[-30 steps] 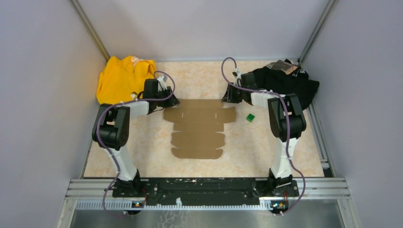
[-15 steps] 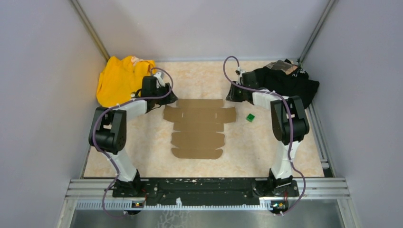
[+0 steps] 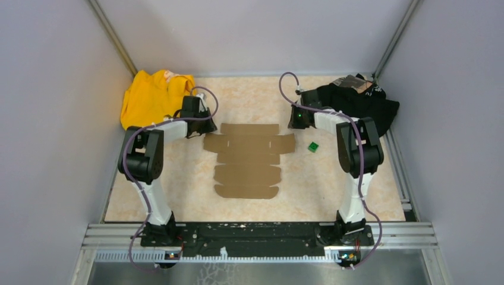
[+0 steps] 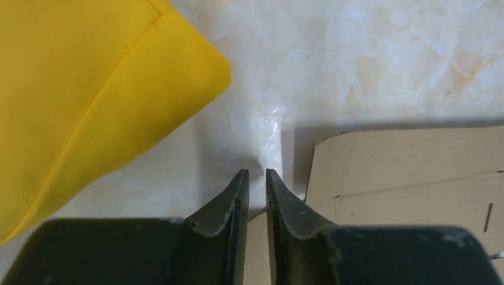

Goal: Fold the paper box

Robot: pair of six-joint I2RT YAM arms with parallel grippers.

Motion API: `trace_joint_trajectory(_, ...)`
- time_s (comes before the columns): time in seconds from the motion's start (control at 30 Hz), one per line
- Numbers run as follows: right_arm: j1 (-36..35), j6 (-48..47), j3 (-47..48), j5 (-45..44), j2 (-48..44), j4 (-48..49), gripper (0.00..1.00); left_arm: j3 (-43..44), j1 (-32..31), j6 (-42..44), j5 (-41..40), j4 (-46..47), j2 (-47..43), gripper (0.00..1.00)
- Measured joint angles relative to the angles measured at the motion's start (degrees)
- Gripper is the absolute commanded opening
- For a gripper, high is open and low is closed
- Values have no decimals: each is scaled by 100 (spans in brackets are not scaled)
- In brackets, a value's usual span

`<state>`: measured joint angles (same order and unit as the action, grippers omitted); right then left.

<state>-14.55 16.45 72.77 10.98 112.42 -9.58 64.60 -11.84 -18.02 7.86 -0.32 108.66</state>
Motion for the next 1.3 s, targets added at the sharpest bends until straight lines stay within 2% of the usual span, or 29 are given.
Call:
trace_joint_trajectory(0.37, -199, 2, 345, 105, 389, 39, 10, 225, -2, -9, 160, 33, 280, 21)
trace_joint_trajectory(1.3, -549, 144, 297, 127, 382, 133, 9, 94, -280, -197, 435, -114, 4, 17)
